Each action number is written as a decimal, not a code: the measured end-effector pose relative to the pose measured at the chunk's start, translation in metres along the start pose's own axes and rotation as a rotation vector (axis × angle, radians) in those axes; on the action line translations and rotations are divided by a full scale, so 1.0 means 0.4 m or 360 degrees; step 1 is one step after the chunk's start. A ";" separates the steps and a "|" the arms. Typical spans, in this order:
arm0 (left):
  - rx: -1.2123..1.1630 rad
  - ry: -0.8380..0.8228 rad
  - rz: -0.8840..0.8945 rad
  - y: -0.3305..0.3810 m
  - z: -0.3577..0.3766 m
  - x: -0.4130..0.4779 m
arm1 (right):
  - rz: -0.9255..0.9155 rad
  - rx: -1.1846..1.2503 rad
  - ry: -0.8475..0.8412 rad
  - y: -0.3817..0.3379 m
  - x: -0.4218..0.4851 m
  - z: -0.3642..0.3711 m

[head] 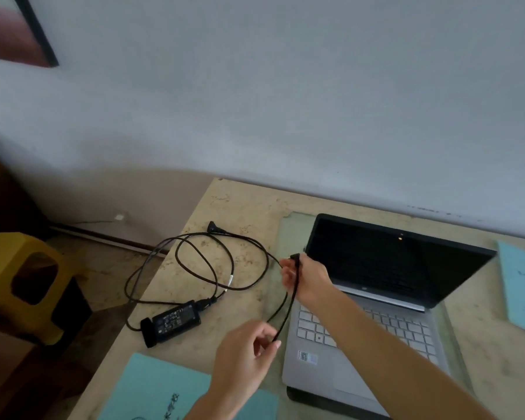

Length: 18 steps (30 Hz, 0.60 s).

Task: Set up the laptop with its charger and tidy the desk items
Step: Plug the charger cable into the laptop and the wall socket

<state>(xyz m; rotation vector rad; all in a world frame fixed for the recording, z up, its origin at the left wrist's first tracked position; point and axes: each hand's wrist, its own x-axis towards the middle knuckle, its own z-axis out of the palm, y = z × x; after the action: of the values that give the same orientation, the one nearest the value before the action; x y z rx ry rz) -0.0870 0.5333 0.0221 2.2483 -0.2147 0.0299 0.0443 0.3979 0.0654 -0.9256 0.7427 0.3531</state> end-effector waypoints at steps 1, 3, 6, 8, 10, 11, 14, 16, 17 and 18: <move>-0.0010 -0.0040 0.0012 0.015 0.018 -0.006 | -0.0044 -0.0041 0.0021 -0.006 -0.014 -0.025; -0.0018 -0.0128 0.0048 0.050 0.060 -0.015 | -0.0182 -0.0166 0.0041 -0.022 -0.040 -0.082; 0.0001 -0.0269 0.0112 0.105 0.133 -0.018 | -0.0328 -0.0294 0.0055 -0.052 -0.077 -0.186; 0.0038 -0.0349 0.0149 0.142 0.186 -0.013 | -0.0363 -0.0317 0.0089 -0.079 -0.100 -0.261; 0.0084 -0.0412 0.0195 0.181 0.240 -0.007 | -0.0378 -0.0293 0.0134 -0.108 -0.119 -0.340; 0.0102 -0.0437 0.0220 0.200 0.267 -0.004 | -0.0385 -0.0279 0.0155 -0.122 -0.125 -0.381; 0.0158 -0.0533 0.0284 0.253 0.351 0.005 | -0.0423 -0.0256 0.0216 -0.159 -0.138 -0.500; 0.0198 -0.0608 0.0295 0.283 0.404 0.009 | -0.0415 -0.0226 0.0249 -0.180 -0.141 -0.577; 0.0207 -0.0648 0.0286 0.298 0.431 0.010 | -0.0404 -0.0213 0.0264 -0.190 -0.141 -0.615; 0.0207 -0.0688 0.0272 0.313 0.456 0.010 | -0.0391 -0.0194 0.0277 -0.198 -0.141 -0.652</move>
<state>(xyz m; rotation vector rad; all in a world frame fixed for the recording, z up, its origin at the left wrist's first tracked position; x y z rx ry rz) -0.1132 0.3143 0.0027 2.3370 -0.6523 -0.3630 -0.0603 0.1404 0.0528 -1.1602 0.7623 0.1025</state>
